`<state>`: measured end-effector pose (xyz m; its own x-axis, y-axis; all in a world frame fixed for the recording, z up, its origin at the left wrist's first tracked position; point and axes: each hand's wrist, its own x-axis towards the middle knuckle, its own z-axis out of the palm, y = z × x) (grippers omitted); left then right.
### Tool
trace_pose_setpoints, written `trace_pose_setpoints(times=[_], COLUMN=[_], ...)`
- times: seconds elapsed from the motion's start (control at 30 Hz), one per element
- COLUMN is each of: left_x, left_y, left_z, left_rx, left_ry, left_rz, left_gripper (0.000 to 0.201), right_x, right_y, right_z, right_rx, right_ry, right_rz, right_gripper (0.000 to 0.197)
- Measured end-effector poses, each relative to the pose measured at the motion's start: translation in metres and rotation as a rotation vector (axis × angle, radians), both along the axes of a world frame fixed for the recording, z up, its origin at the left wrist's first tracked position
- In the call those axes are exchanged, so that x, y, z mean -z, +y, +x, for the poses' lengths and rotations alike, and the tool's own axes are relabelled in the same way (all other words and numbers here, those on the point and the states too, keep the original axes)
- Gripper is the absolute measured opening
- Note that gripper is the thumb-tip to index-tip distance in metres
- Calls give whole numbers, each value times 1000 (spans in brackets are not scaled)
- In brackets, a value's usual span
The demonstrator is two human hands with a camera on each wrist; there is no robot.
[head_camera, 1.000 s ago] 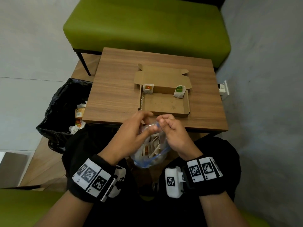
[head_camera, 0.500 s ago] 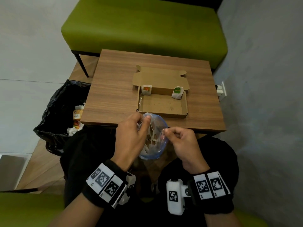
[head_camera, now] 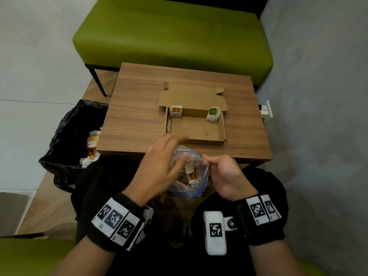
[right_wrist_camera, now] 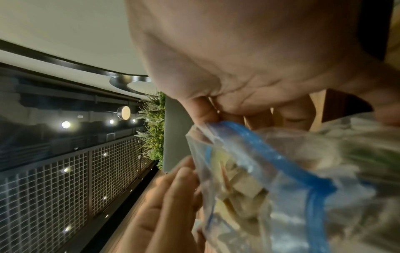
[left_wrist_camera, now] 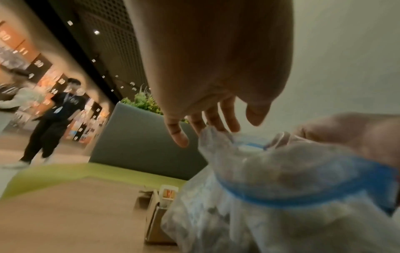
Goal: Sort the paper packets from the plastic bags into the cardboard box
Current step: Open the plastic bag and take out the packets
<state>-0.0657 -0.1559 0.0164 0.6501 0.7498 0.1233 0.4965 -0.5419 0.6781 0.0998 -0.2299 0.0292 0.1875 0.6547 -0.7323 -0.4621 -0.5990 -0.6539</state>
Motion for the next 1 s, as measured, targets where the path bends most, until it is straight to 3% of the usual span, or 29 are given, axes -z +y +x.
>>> trace_pose_setpoints(times=[0.1, 0.2, 0.27, 0.37, 0.43, 0.47, 0.53, 0.63, 0.8, 0.9, 1.0], left_x=[-3, 0, 1, 5, 4, 2, 0, 1, 6, 8, 10], left_y=[5, 5, 3, 4, 4, 4, 4, 3, 8, 7, 3], left_z=[-1, 0, 2, 4, 4, 4, 4, 5, 0, -6, -8], left_rx=[90, 86, 31, -111, -176, -190, -199, -205, -298, -310, -379], left_ry=[110, 121, 124, 85, 20, -14, -87, -199, -280, -229, -295], left_rz=[155, 249, 201, 32, -54, -97, -210, -336, -663, -627, -630], left_gripper=[26, 28, 31, 33, 34, 34, 36, 40, 51, 52, 48], right_x=[-2, 0, -1, 2, 10, 14, 21, 29, 22, 16, 8], right_y=[1, 1, 0, -4, -11, -13, -14, -12, -6, -2, -3], right_z=[1, 2, 0, -7, -8, -9, -9, -7, -5, 2, 4], right_rx=[-32, -61, -93, -192, -256, -268, -253, -215, -69, -99, -105], right_ry=[36, 67, -21, -411, -794, -965, -1138, -1123, -672, -668, -715], right_rz=[36, 82, 141, 270, 358, 410, 477, 439, 395, 375, 394], right_gripper=[40, 42, 34, 25, 37, 33, 19, 15, 16, 20, 10])
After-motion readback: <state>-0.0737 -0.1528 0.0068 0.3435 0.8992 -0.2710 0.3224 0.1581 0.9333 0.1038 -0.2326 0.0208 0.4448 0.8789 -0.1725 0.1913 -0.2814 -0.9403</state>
